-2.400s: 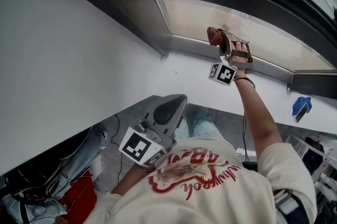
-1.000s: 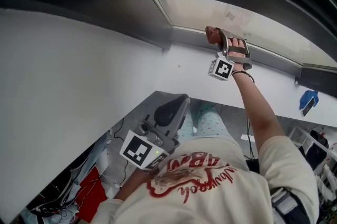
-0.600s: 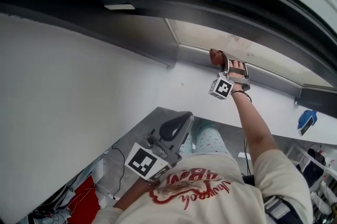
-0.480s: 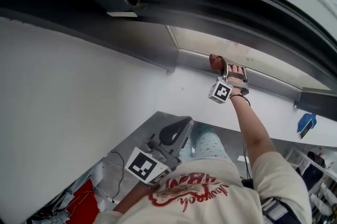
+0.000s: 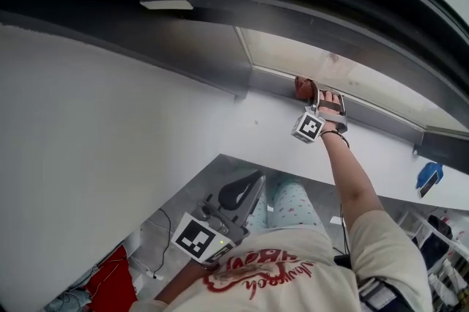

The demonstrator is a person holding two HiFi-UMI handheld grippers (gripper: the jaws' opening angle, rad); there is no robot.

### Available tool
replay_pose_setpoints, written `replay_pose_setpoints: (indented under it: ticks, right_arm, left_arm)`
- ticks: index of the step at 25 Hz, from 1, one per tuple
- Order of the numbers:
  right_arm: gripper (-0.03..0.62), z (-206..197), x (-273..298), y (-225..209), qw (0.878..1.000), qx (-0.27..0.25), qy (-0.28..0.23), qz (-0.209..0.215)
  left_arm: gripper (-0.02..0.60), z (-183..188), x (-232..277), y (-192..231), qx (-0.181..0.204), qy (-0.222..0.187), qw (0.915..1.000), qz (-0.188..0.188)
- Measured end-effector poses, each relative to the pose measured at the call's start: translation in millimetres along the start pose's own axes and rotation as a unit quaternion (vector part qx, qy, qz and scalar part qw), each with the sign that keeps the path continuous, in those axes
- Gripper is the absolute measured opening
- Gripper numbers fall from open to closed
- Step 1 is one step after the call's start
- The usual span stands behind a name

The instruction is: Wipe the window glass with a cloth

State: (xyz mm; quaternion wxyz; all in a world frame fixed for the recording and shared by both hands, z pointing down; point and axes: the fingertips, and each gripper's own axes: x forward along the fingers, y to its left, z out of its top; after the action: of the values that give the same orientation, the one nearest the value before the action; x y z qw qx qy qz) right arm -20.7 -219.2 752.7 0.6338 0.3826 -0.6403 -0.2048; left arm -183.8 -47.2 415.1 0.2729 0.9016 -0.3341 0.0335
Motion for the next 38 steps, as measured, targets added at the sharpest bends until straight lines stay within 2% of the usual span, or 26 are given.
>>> replay_pose_setpoints:
  ticks: [5,17,24,26,30,34,38]
  right_arm:
    - [0.077,-2,13,14,1.0,-0.011,0.004,0.006]
    - [0.077,1,27,30,1.0,-0.002,-0.007,0.029]
    - [0.077,0,10,6,1.0,0.0,0.0,0.024]
    - [0.077,4,-14,-18,1.0,0.004,-0.02,0.009]
    - [0.077,14,-87,-105,0.994,0.024,-0.074,-0.074]
    - [0.077,37,-183,-199,0.977,0.087,-0.128,-0.143]
    - [0.077,55,-241,-263,0.962,0.088,-0.154,-0.206]
  left_arm:
    - [0.021,-9,0,1,0.003,0.0,1.0,0.003]
    - [0.021,-24,-6,0,-0.004,-0.007,0.9996,0.026]
    - [0.021,-11,-7,-11,0.007,-0.028,0.999,0.035]
    - [0.021,5,-3,-22,0.018,-0.043,0.9985,0.03]
    - [0.021,41,9,-48,0.048,-0.076,0.9959,0.013]
    - [0.021,73,12,-74,0.07,-0.096,0.9929,-0.008]
    - [0.021,91,9,-90,0.091,-0.103,0.9898,-0.039]
